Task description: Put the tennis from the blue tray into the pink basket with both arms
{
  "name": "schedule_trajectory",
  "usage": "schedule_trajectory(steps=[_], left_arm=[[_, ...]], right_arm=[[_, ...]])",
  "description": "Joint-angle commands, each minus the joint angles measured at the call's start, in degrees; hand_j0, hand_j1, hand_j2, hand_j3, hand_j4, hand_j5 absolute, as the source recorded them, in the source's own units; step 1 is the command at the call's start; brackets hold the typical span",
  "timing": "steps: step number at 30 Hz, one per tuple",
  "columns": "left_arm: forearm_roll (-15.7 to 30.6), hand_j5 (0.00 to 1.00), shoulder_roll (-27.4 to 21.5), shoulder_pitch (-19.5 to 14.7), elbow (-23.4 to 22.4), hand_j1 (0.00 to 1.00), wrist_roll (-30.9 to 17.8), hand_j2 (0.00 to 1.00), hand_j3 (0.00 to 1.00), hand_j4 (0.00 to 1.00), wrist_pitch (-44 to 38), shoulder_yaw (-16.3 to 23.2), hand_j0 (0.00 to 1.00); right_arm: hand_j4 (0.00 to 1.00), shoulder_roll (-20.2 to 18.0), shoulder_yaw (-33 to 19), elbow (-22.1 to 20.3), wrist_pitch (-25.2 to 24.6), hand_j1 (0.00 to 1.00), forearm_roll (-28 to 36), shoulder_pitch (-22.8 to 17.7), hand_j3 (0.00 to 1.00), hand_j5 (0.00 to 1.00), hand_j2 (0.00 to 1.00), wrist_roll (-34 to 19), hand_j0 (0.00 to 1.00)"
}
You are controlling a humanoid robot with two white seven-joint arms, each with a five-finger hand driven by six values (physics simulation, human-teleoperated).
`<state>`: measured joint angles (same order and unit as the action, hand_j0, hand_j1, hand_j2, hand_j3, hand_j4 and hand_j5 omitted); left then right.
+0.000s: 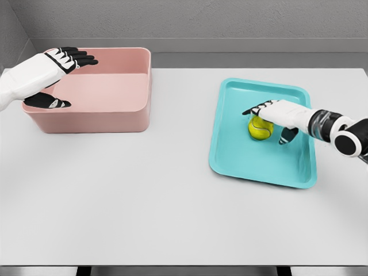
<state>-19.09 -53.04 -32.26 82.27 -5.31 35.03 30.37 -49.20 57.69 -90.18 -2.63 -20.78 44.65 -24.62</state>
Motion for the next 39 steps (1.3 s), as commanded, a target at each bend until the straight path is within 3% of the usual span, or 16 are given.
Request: schedule_trajectory(steps=[1,12,24,31,33,36,39], left_arm=[[0.4,1.0,0.0,0.0,0.0,1.0,0.0,1.0,1.0,1.0,0.0,0.0,1.0],[0.4,1.0,0.0,0.0,-0.1,1.0,0.0,1.0,1.0,1.0,0.0,0.0,1.0],[0.2,1.0,-0.1,-0.1,-0.2,1.0,0.0,1.0,1.0,1.0,0.0,0.0,1.0],[0.1,1.0,0.0,-0.3,-0.1,1.0,-0.1,1.0,1.0,1.0,0.0,-0.1,1.0],[0.2,1.0,0.0,-0.3,-0.1,1.0,-1.0,1.0,1.0,1.0,0.0,-0.1,1.0],[0.2,1.0,0.0,-0.3,0.0,1.0,-1.6,1.0,1.0,1.0,0.0,-0.1,1.0],[0.2,1.0,0.0,-0.2,0.0,1.0,-1.7,1.0,1.0,1.0,0.0,-0.1,1.0]], right_arm=[[1.0,0.1,-0.1,0.2,-0.5,1.0,0.0,0.1,1.0,1.0,1.0,-0.2,1.0],[1.0,4.0,4.5,5.7,-0.5,1.0,0.0,3.4,1.0,1.0,1.0,-0.1,1.0],[1.0,3.9,4.6,4.4,0.0,1.0,0.0,3.3,1.0,1.0,1.0,-0.1,1.0],[0.82,3.8,5.5,4.4,0.3,0.82,0.0,3.3,0.82,0.82,0.82,-0.2,0.82],[0.82,3.8,5.9,4.5,0.3,0.82,0.0,3.3,0.82,0.82,0.82,-0.2,0.82],[0.66,3.7,6.2,4.5,0.3,0.66,0.0,3.3,0.66,0.66,0.66,-0.2,0.66],[0.6,3.5,6.2,4.4,0.3,0.6,0.0,3.3,0.6,0.6,0.6,-0.3,0.6]])
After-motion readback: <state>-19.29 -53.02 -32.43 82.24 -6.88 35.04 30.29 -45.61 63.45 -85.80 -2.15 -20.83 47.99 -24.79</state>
